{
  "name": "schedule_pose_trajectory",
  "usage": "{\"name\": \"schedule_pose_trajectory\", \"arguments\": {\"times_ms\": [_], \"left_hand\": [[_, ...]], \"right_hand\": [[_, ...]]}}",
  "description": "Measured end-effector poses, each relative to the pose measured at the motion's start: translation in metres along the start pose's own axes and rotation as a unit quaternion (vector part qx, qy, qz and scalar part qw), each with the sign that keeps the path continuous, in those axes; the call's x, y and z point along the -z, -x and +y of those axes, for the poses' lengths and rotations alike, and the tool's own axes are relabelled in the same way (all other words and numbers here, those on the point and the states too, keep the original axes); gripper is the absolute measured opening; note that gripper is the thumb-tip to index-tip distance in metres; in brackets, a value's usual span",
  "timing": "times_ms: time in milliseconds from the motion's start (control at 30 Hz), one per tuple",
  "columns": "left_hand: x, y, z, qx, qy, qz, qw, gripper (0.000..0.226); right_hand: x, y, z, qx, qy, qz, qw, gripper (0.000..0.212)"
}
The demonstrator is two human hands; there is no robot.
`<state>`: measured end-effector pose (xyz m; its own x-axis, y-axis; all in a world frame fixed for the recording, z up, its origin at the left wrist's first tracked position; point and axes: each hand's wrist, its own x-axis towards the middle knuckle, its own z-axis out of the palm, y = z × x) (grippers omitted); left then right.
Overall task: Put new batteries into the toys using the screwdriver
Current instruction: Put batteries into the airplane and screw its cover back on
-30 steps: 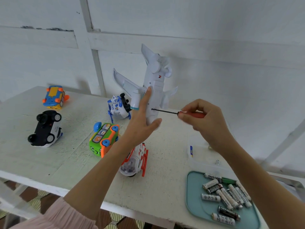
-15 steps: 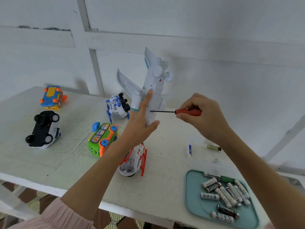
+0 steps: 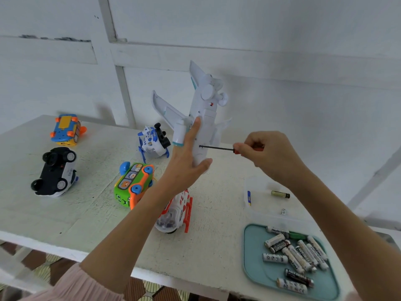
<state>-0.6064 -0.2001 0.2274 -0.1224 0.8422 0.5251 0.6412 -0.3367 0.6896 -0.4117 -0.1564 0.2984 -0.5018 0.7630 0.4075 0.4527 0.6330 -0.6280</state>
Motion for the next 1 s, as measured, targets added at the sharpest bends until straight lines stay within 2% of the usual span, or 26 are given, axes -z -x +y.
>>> {"name": "schedule_pose_trajectory", "arguments": {"times_ms": [100,200,267,300,367,433,467,533,667,800,867,933,1000], "left_hand": [[-0.001,0.002,0.001,0.006,-0.013,-0.005,1.0,0.091],[-0.002,0.001,-0.004,0.017,0.003,0.0,1.0,0.093],[-0.002,-0.001,-0.004,0.015,0.021,0.004,1.0,0.094],[-0.002,-0.002,-0.004,0.012,0.022,0.003,1.0,0.094],[-0.001,-0.003,-0.003,0.011,0.02,-0.001,1.0,0.093],[0.0,-0.004,-0.004,0.014,0.024,0.001,1.0,0.092],[0.0,-0.004,-0.005,0.015,0.025,0.001,1.0,0.091],[0.001,-0.004,-0.006,0.012,0.018,-0.001,1.0,0.092],[0.0,-0.003,-0.003,0.014,0.019,-0.006,1.0,0.092],[0.0,-0.003,-0.004,0.011,0.042,0.0,0.999,0.091],[0.0,-0.004,-0.002,0.006,0.045,-0.005,0.999,0.09],[0.0,-0.004,0.0,0.006,0.047,-0.008,0.999,0.09],[-0.001,-0.005,0.0,0.002,0.045,-0.008,0.999,0.09]], "right_hand": [[0.0,0.0,-0.004,0.06,0.002,0.021,0.998,0.024],[-0.005,0.002,-0.006,0.138,0.076,0.014,0.987,0.026],[-0.008,0.005,-0.006,0.166,0.104,0.044,0.98,0.025],[-0.008,0.006,-0.006,0.155,0.106,0.073,0.98,0.027],[-0.006,0.005,-0.008,0.088,0.094,0.095,0.987,0.047],[-0.004,0.002,-0.009,0.008,0.099,0.039,0.994,0.065],[-0.003,0.001,-0.008,-0.018,0.117,0.009,0.993,0.066],[-0.001,0.0,-0.007,-0.016,0.119,-0.008,0.993,0.055],[0.006,0.002,-0.013,0.022,0.012,-0.003,1.0,0.021],[0.002,0.004,-0.01,0.02,0.016,0.013,1.0,0.026],[-0.001,0.002,-0.01,-0.037,0.055,0.031,0.997,0.044],[-0.001,0.001,-0.009,-0.093,0.053,0.009,0.994,0.058],[0.0,0.001,-0.006,-0.082,0.028,0.002,0.996,0.048]]}}
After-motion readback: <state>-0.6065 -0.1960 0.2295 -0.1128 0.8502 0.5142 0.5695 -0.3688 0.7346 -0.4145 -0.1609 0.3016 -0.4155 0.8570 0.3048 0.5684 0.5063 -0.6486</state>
